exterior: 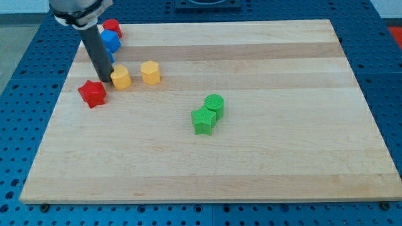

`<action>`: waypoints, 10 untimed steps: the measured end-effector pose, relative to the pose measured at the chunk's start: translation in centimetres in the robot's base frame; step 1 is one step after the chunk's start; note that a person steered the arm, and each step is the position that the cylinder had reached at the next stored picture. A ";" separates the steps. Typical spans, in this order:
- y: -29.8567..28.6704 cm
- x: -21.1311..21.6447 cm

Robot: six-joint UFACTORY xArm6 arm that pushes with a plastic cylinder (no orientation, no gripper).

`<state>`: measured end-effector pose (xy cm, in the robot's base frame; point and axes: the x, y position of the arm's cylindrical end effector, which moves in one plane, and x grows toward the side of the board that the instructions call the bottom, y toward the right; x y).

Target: Point at the red circle

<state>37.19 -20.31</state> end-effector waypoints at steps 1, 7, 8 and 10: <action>3.1 0.0; -10.2 -2.0; -10.0 -7.1; -9.6 -15.7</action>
<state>21.44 -29.89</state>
